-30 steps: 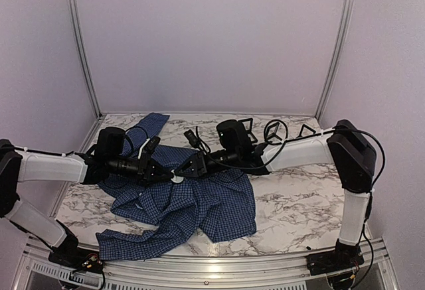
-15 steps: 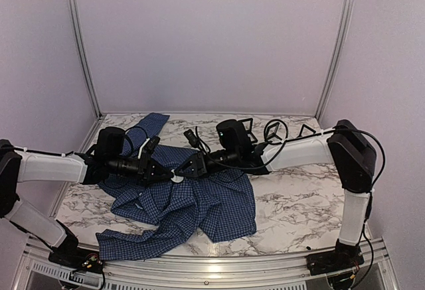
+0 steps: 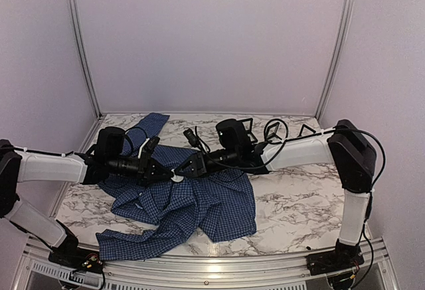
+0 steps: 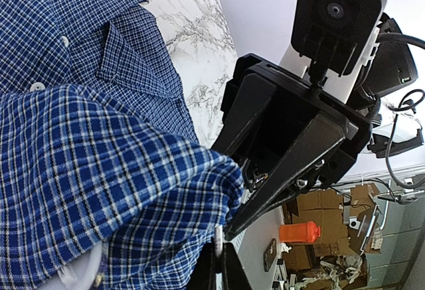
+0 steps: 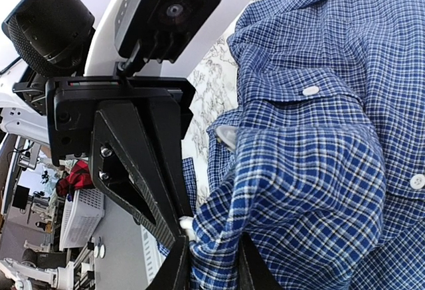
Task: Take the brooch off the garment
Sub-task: Open the brooch with the crumpled clothing.
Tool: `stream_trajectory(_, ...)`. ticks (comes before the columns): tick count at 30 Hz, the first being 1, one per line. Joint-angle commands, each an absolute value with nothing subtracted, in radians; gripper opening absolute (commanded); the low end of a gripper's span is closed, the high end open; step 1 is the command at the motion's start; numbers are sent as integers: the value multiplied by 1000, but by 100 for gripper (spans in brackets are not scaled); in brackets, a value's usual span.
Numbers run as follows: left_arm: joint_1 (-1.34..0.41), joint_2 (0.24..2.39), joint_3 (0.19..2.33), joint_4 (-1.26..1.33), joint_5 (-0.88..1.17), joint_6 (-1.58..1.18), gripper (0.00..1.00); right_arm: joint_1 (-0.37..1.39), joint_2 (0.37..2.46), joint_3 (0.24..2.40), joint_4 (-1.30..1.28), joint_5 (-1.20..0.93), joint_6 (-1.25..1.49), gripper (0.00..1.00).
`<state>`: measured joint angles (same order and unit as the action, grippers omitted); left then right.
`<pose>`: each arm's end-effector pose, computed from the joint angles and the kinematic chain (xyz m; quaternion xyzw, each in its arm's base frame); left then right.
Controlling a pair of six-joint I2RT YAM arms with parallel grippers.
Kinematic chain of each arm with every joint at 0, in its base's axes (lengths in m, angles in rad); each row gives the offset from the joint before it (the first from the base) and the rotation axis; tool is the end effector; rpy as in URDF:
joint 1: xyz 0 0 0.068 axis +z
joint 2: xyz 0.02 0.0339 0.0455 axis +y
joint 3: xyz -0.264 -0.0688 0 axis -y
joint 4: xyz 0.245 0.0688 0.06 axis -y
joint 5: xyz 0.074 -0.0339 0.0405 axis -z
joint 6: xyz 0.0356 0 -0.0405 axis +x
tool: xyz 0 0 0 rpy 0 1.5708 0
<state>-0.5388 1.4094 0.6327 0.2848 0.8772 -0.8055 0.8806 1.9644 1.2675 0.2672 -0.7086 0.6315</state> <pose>0.2260 -0.1670 0.1994 0.1129 0.7989 -0.5747 0.1370 0.2619 0.3536 0.2040 -0.2840 0.7599 0.5599 0.1682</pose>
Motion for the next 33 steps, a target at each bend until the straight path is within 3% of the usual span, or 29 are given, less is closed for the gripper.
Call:
stream_trajectory(1,-546,1381,634,358,889,-816,0,886,1972,1316,206,-662,595,22)
stream_trajectory(33,-548,1387,638,388,887,-857,0,914,1970,1355,108,-595,515,18)
